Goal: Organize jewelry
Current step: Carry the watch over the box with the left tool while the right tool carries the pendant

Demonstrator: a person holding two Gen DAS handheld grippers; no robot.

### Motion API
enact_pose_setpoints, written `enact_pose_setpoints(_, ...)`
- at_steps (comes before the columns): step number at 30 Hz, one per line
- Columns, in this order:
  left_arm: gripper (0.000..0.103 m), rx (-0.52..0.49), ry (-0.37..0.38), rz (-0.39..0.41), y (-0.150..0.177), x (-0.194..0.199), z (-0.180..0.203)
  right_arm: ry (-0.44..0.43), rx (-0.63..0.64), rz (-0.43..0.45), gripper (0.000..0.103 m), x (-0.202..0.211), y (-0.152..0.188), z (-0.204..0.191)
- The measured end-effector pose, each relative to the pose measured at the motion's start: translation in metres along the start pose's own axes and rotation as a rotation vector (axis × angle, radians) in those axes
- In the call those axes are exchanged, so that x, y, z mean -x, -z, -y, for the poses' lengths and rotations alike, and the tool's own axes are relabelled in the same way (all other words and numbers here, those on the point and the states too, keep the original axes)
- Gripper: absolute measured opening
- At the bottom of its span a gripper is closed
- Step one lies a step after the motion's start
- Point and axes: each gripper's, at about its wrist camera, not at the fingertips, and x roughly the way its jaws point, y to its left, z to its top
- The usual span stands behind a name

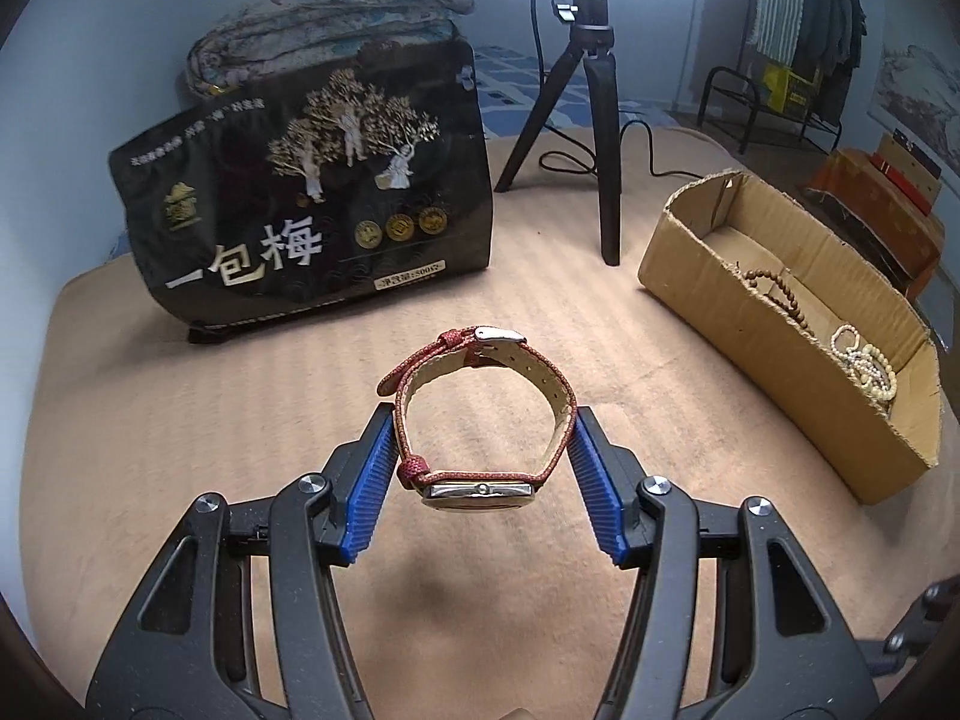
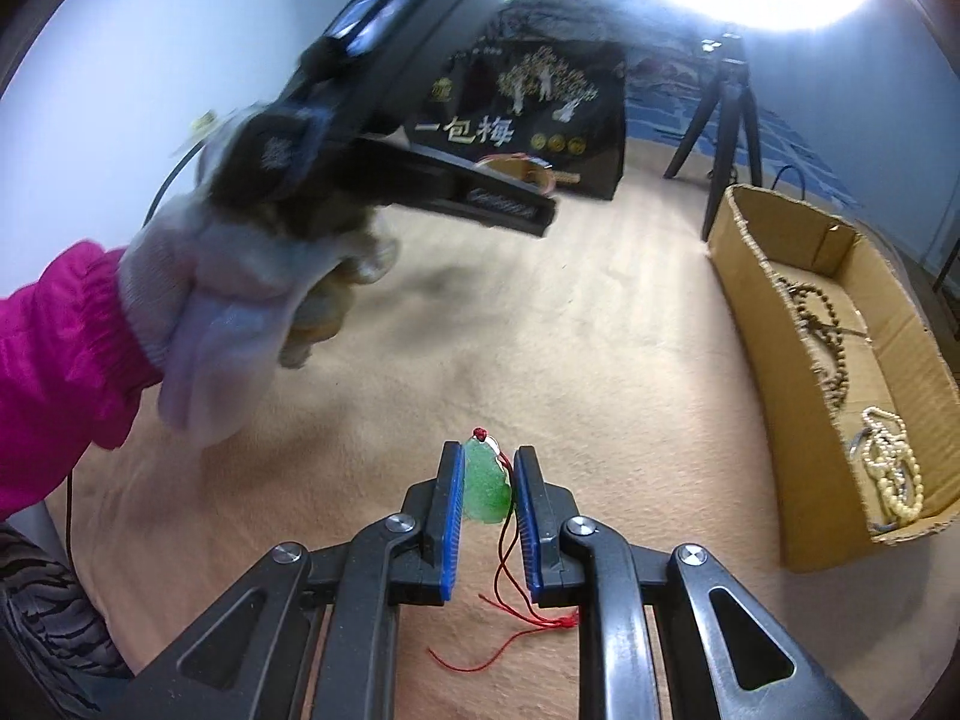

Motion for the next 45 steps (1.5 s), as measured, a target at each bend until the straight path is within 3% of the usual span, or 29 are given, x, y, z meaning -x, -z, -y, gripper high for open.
enact_pose_setpoints(14, 0.058, -0.014, -0.022, 0.067, -0.010, 0.060, 0.018, 0.034, -0.058, 0.104, 0.015, 0.048, -0.020, 0.020)
enact_pose_setpoints(27, 0.058, -0.071, 0.016, 0.158, -0.026, 0.114, 0.065, 0.085, -0.126, 0.246, 0.015, 0.111, -0.043, 0.066)
enact_pose_setpoints(36, 0.058, -0.103, 0.073, 0.188, -0.042, 0.125, 0.103, 0.141, -0.185, 0.332, 0.015, 0.151, -0.055, 0.108)
enact_pose_setpoints(45, 0.058, -0.119, 0.127, 0.197, -0.059, 0.118, 0.136, 0.183, -0.234, 0.354, 0.015, 0.160, -0.061, 0.148)
